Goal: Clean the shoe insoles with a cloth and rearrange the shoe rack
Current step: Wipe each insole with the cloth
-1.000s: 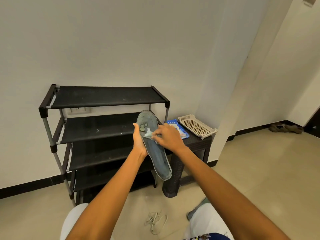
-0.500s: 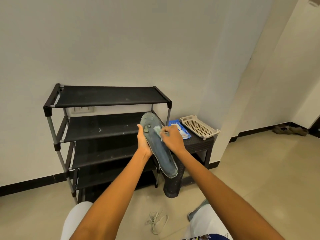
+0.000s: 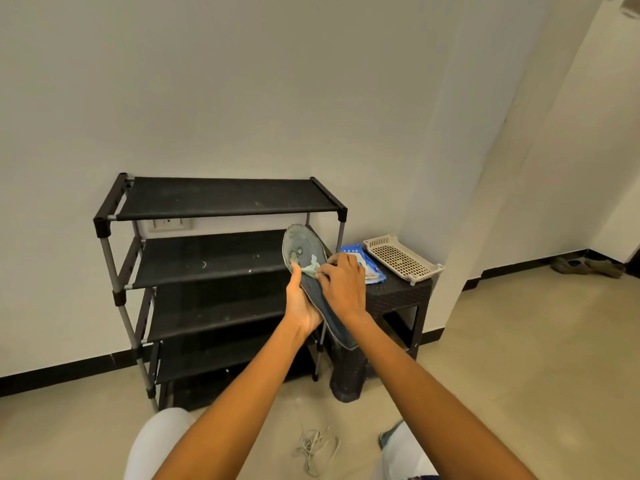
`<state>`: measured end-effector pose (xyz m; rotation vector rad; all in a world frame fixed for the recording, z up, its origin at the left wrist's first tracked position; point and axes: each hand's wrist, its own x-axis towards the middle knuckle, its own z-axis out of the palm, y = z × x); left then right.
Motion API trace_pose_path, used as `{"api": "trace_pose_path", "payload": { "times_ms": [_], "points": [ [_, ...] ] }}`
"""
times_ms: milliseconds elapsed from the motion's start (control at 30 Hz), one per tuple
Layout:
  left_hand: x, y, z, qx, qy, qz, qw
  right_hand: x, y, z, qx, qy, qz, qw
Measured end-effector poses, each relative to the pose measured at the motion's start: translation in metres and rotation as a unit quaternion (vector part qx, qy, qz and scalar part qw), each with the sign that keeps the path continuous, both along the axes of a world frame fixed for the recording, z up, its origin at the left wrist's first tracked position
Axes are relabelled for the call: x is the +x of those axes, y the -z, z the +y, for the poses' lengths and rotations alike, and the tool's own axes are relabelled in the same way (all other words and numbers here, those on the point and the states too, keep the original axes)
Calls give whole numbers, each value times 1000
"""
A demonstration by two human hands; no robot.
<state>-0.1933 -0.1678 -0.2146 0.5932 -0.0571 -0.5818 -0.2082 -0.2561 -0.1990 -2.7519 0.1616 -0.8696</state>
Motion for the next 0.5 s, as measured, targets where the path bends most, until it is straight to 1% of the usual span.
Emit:
{"api": "trace_pose_path", "payload": {
  "times_ms": [67,167,233,267,333,367,400,433,500],
  "points": [
    [5,-3,3,3,-11,7,1000,-3,1,3,7,-44,0,999],
    [20,0,8,8,-36,5,999,-17,3,5,-56,-138,3,989],
    [18,3,8,11,-26,1,1000,-18,-1,-4,-110,-147,17,983],
    [15,5,4,9,-11,-2,1000,-15,-6,-9,-112,-119,25,986],
    [8,3,-3,4,13,-12,1000,-8,-17,-14,-63,-32,37,997],
    [4,1,-7,7,17,-15,1000,-6,-20,-13,-42,-3,36,998],
    [3,1,-8,7,11,-14,1000,-4,-20,-10,-27,-3,41,999],
    [3,2,-7,5,-2,-12,1000,-4,-17,-6,-10,-30,54,998],
    [7,10,-1,12,-39,-3,999,-11,-10,5,24,-132,118,984]
  ]
}}
